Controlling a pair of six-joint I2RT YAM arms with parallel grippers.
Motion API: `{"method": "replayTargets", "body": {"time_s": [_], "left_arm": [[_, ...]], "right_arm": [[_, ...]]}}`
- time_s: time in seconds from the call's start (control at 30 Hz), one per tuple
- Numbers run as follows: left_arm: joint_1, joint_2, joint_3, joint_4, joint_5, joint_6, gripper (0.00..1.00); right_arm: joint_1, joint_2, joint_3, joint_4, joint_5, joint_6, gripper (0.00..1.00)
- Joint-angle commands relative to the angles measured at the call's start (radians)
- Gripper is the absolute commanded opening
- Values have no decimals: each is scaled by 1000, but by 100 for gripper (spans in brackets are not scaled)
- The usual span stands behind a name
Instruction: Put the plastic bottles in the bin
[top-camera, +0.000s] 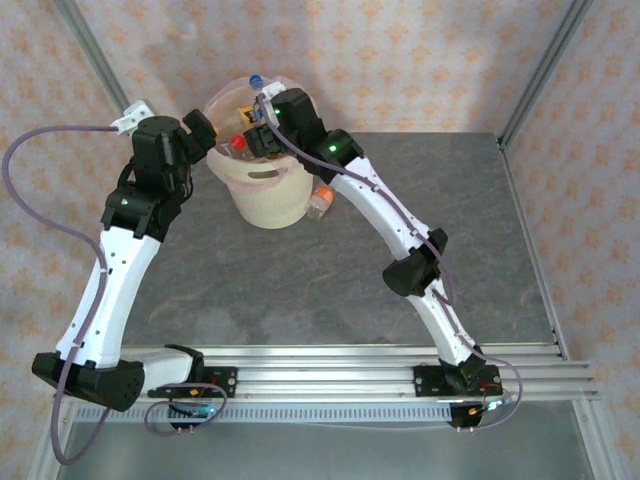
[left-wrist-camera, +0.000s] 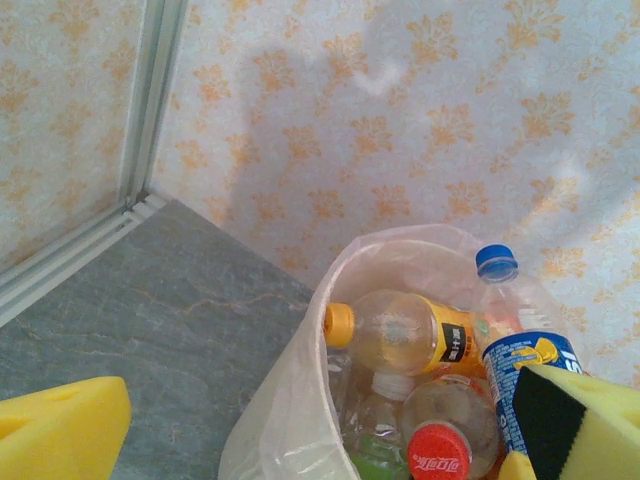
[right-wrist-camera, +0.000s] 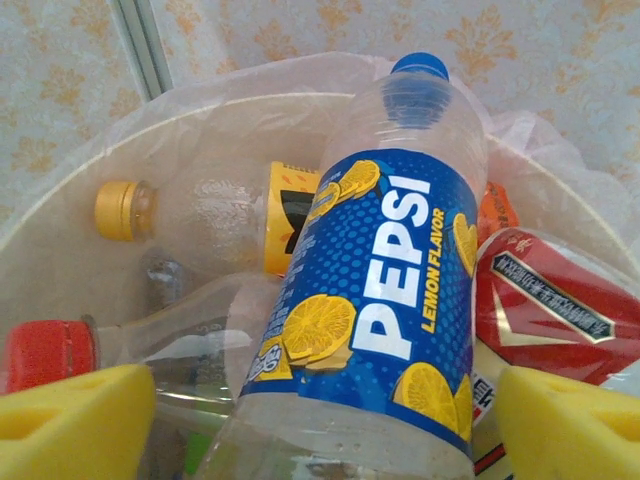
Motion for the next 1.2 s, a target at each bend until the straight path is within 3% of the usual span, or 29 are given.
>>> {"method": "replayTargets", "body": {"time_s": [0.0, 0.3, 0.57, 0.87, 1.17], "left_arm": [[11, -23, 15, 17, 0, 24, 100], [12, -65, -22, 19, -36, 20, 100], [13, -87, -56, 12, -65, 12, 100], [14, -124, -117, 20, -63, -6, 100], [13, -139, -149, 5, -65, -24, 100]], "right_arm": [[-3, -66, 35, -12, -13, 12, 98], [-18, -185, 33, -32, 18, 167, 99], [-153, -249, -7, -166, 59, 507, 99], [-313, -275, -290, -194, 5, 719, 99], [-369, -249, -565, -78, -110, 817, 99]]}}
